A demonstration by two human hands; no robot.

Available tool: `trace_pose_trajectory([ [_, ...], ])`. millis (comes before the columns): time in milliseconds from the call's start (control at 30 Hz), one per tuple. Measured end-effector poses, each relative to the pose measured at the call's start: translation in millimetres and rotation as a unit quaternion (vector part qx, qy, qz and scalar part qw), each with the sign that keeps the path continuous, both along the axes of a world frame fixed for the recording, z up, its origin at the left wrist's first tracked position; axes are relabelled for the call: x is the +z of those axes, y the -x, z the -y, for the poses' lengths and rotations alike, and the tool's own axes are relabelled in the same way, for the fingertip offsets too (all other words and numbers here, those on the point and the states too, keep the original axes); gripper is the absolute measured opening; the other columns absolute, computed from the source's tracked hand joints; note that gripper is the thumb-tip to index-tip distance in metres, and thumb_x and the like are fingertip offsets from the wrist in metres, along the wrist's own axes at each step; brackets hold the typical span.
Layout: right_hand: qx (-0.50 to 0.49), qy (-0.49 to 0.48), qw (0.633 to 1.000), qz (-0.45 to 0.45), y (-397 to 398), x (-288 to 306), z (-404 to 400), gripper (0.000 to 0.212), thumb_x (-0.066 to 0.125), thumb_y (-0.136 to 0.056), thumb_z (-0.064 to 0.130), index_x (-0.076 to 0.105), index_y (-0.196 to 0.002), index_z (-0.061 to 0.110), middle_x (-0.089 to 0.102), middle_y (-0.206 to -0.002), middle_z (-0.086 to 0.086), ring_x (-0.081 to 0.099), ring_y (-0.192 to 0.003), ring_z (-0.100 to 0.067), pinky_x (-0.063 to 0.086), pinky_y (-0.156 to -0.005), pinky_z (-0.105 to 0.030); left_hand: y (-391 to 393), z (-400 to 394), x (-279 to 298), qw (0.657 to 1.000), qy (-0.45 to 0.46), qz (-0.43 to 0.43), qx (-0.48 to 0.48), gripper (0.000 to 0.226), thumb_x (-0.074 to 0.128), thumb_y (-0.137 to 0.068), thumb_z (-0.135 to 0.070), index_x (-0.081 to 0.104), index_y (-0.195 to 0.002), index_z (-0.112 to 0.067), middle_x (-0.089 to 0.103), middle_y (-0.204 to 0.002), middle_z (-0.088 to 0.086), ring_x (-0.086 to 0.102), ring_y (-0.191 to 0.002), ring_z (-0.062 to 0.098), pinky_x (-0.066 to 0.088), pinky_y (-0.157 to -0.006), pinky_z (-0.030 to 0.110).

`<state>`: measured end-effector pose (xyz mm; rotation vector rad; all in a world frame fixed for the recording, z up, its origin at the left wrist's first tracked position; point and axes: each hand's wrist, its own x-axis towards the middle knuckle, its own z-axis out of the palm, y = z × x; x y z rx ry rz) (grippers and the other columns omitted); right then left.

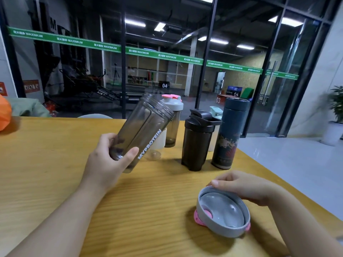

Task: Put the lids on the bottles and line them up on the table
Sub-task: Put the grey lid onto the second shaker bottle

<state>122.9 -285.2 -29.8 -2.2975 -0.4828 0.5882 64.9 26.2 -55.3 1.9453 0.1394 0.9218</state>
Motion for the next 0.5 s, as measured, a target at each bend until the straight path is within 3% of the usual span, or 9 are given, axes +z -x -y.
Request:
trace_pose_trajectory([
  [167, 0.022, 0.052, 0.998, -0.024, -2, 3, 2, 0.033, 0.066, -0.084, 0.045, 0.071, -0.102, 0.017, 0.074, -0.103, -0.001, 0.068, -0.097, -0.016, 0.055, -0.086, -0.031, -1, 0, -1, 0.999, -0.018, -0.017, -0.022, 0.053, 0.064, -0.063, -0.053, 0.047, -0.107, -0.029, 0.061, -0.098, -0.019, 0.056, -0.082, -0.015, 0.039, -0.063, 0.013],
  [267, 0.012, 0.055, 0.998, -0.029, -4, 6, 1, 0.027, 0.064, -0.088, 0.039, 0.071, -0.094, 0.014, 0.073, -0.092, -0.002, 0.068, -0.083, -0.014, 0.054, -0.070, -0.026, -1, 0, -2, 0.999, -0.031, -0.025, -0.025, 0.057, 0.064, -0.060, -0.060, 0.048, -0.106, -0.031, 0.062, -0.096, -0.018, 0.059, -0.083, -0.006, 0.041, -0.065, 0.016],
  [400, -0.017, -0.030, 0.999, -0.007, -3, 12, -5, 0.024, 0.060, -0.091, 0.034, 0.066, -0.084, 0.012, 0.065, -0.074, -0.002, 0.062, -0.063, -0.010, 0.048, -0.056, -0.022, -2, -1, -4, 0.998, -0.051, -0.032, -0.028, 0.057, 0.065, -0.060, -0.060, 0.049, -0.107, -0.031, 0.063, -0.096, -0.018, 0.059, -0.087, -0.001, 0.043, -0.066, 0.019],
  [500, -0.055, -0.130, 0.990, 0.012, -3, 12, -15, 0.031, 0.056, -0.091, 0.038, 0.063, -0.091, 0.008, 0.066, -0.080, -0.009, 0.062, -0.070, -0.018, 0.049, -0.060, -0.024, -2, -2, -4, 0.997, -0.059, -0.029, -0.026, 0.057, 0.070, -0.062, -0.057, 0.048, -0.108, -0.031, 0.062, -0.096, -0.020, 0.058, -0.087, -0.002, 0.042, -0.066, 0.018],
])
